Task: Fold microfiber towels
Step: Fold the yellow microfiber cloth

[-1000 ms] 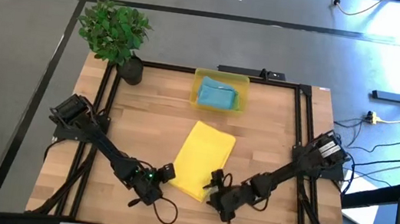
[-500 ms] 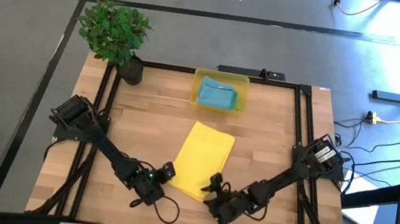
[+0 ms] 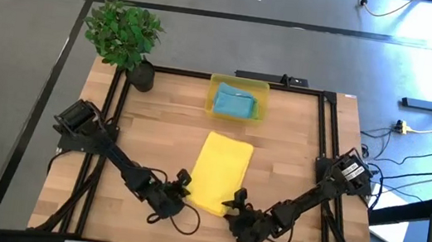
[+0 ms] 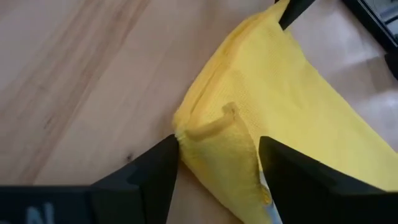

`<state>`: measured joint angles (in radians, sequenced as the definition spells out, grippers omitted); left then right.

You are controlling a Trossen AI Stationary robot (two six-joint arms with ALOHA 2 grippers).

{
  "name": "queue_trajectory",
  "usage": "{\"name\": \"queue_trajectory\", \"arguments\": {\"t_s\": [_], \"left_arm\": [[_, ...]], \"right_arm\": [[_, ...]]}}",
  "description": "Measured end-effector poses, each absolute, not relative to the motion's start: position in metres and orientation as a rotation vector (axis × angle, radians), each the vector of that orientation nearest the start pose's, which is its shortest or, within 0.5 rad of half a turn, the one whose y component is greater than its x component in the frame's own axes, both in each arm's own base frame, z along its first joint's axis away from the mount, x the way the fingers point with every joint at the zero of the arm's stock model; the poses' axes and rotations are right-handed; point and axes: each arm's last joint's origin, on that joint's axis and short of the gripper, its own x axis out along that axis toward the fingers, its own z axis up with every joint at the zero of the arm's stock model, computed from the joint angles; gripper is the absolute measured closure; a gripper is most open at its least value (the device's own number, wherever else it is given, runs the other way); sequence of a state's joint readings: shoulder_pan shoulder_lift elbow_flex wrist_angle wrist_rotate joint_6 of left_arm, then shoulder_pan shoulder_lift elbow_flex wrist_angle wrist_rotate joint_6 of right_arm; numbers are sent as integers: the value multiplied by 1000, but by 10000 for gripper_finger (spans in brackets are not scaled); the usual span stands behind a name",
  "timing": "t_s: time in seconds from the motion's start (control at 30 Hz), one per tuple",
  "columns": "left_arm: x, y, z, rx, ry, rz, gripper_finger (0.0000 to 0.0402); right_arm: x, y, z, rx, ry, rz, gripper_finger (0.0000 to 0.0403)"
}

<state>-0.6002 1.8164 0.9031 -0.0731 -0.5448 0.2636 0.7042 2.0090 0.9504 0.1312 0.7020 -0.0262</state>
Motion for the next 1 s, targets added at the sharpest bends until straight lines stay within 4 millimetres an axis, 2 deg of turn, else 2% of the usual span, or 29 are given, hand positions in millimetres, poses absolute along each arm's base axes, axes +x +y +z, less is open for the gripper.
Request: {"name": "queue_trajectory", "arguments": {"t_s": [0.43, 0.57, 0.8, 1.0], "left_arm": [[289, -162, 125, 696, 852, -73, 401], [291, -159, 126, 674, 854, -54, 401], [293, -155, 126, 624, 856, -20, 401], [294, -154, 126, 614, 858, -17, 401]], "right_arm": [[273, 223, 85, -588, 681, -130, 178], [270, 225, 86, -603, 657, -166, 191], [269, 225, 84, -554, 696, -136, 224], [268, 224, 83, -574, 724, -112, 210]]}}
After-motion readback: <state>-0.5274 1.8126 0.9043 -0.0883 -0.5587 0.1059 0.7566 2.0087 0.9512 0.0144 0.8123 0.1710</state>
